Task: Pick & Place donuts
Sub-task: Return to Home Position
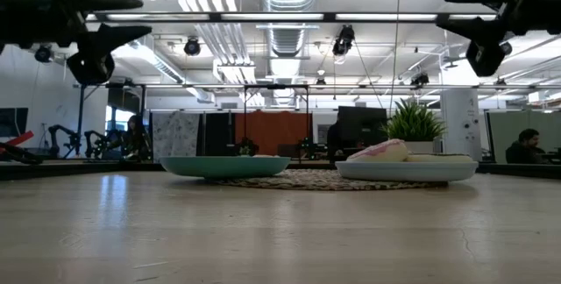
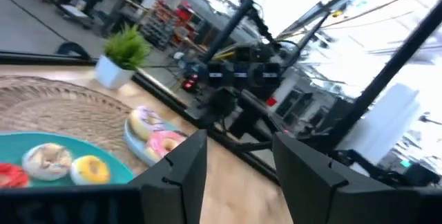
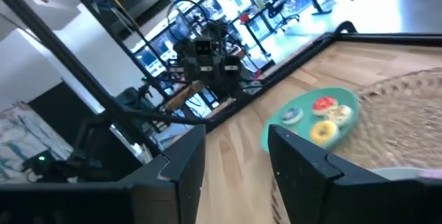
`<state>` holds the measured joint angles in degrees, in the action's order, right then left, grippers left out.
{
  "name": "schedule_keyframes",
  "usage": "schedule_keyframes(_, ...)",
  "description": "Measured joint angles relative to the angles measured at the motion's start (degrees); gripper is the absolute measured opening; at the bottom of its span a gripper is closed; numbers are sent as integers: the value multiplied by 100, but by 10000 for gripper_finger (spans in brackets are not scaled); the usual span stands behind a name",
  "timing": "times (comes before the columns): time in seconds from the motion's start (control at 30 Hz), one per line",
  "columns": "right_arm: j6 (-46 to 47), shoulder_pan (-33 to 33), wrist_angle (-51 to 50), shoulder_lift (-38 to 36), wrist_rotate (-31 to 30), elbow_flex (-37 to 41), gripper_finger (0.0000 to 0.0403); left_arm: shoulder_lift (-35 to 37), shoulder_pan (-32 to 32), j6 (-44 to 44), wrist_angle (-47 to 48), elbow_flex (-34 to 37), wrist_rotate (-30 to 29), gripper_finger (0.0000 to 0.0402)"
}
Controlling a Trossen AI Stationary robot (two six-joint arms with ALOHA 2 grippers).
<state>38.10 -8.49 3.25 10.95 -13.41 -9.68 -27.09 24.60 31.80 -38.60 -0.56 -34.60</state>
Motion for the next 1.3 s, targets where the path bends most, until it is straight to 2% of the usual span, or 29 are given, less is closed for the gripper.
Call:
schedule_keyframes(0.2, 167, 2, -1624, -1057, -26, -67, 146, 717, -17, 272, 1436, -1, -271, 140)
schedule_keyframes(0.3, 174, 2, -2076, -1085, -152, -212, 142, 1117, -19, 456, 2186, 0, -567, 140)
schedule_keyframes(0.4, 181, 5, -2612, -981, -640, -393, 139, 1521, -37, 650, 2817, 2, -930, 140)
schedule_keyframes(0.57, 559, 2, -3532, -985, -1343, -686, 141, 2121, -35, 586, 3381, 4, -990, 140)
schedule_keyframes(1.3, 628, -2, -3601, -943, -1209, -870, 134, 2243, -33, 616, 3466, 4, -965, 140)
